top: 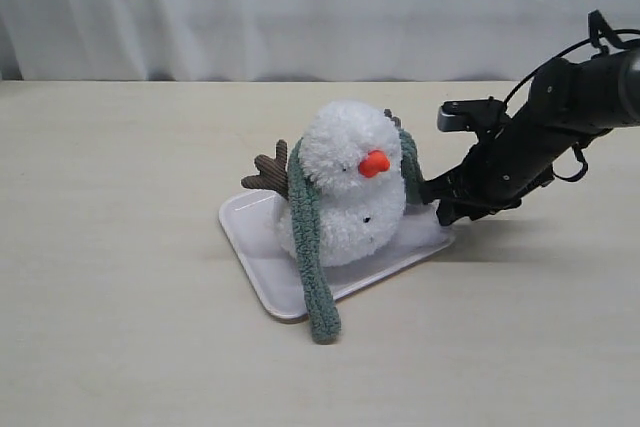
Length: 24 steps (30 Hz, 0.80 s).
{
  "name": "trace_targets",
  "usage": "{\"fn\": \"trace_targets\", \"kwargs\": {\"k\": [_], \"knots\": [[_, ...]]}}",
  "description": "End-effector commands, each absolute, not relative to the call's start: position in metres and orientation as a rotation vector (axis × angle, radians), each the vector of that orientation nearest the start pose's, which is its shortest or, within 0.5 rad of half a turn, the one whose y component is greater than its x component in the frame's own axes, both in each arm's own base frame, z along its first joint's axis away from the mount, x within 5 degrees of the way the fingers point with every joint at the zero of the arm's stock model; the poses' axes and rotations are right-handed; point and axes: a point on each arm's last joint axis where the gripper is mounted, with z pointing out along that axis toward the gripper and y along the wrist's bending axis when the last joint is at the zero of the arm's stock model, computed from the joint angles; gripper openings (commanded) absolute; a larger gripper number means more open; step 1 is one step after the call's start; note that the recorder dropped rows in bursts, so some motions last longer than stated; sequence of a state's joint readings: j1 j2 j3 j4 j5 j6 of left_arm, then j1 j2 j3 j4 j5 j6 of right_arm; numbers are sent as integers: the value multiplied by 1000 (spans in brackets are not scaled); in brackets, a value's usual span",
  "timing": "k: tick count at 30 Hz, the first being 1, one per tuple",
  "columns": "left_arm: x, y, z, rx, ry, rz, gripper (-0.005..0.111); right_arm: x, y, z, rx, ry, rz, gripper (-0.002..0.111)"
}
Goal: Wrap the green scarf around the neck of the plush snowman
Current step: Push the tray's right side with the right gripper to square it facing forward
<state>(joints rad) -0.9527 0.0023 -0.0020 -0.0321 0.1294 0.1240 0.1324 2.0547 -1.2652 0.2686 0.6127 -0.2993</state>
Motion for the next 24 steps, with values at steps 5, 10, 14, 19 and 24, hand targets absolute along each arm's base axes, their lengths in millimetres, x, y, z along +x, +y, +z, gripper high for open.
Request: {"fn": "trace_targets", "kwargs": {"k": [5, 10, 14, 19, 24], "knots": [[32, -46, 204, 805, 1410, -685, 0, 396, 65, 101, -474, 2821, 185, 43], [32, -46, 204, 805, 1410, -685, 0, 397, 66, 100, -471, 2808, 210, 43], [32, -46, 204, 805, 1410, -685, 0, 394, 71, 100, -511, 2819, 292, 42], [32, -46, 204, 805, 1410, -685, 0, 386, 76, 100, -601, 2863, 392, 23], [32, -46, 204, 805, 1410, -685, 0, 380, 77, 100, -509, 2945, 446, 4]]}}
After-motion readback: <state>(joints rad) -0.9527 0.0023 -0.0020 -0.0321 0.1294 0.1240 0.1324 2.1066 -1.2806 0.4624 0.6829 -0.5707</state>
